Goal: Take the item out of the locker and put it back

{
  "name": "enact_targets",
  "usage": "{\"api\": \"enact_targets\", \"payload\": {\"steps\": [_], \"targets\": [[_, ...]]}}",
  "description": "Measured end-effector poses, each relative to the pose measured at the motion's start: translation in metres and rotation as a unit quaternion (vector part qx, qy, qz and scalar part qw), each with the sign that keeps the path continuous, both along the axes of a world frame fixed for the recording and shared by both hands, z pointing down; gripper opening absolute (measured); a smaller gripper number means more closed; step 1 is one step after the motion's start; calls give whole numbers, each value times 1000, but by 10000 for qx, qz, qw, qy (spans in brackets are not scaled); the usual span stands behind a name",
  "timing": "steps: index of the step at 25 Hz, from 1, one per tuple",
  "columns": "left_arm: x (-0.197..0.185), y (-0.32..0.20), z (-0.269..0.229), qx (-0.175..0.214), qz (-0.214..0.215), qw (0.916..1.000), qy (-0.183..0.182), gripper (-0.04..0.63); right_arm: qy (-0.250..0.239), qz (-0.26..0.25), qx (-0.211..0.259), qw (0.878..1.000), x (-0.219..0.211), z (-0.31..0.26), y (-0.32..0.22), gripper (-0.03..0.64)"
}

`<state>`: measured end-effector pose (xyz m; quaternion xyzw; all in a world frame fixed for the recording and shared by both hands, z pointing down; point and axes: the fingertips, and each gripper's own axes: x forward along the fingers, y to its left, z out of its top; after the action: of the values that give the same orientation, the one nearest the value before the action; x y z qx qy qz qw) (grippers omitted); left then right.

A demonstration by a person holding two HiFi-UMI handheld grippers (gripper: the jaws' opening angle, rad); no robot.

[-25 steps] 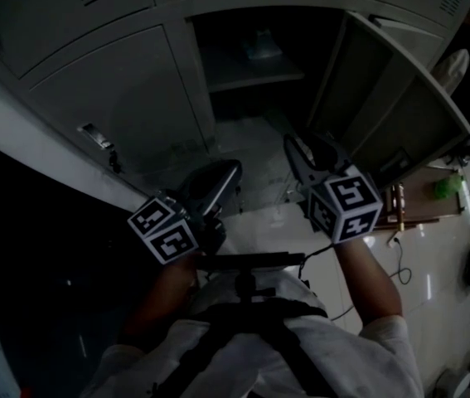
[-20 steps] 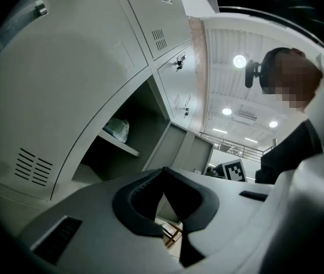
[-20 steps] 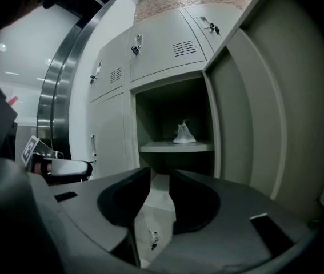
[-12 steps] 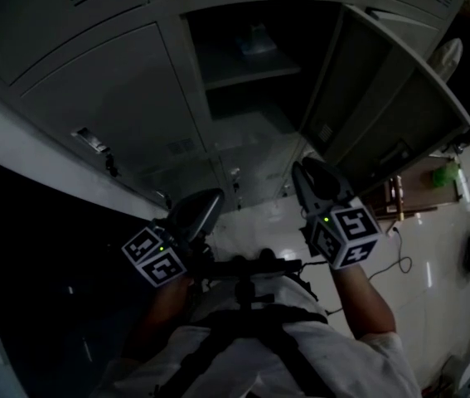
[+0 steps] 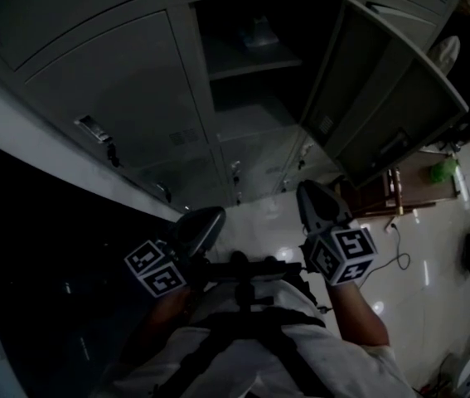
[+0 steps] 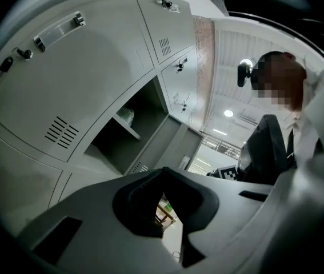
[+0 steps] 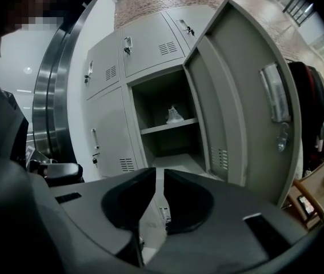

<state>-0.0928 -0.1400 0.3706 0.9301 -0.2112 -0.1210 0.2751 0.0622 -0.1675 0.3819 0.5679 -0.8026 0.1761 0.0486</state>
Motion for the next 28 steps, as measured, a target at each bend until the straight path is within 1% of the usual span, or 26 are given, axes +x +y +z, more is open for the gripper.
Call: {"api": "enact_targets", "payload": {"steps": [6,11,15,19,28], "targets": [[5,25,2,7,-150,9999,-50,-6,-67,-111,47,9999,7,2,23,34],[23,59,4,38,-307,9995,-55,-6,-138,-305,136,9993,20,0,56,34],[48,99,11,-38,-475,9989,-24,-6,-148,-554,45,9983,37,7,97,34],[73,147,20,-150,-609,9980,2,-6,-181,-689,-32,9975,57,14,141,34],[108,238,27,-236,-964,9951,45,-6,-126,-1033,-103,9945,91,26,224,34]]}}
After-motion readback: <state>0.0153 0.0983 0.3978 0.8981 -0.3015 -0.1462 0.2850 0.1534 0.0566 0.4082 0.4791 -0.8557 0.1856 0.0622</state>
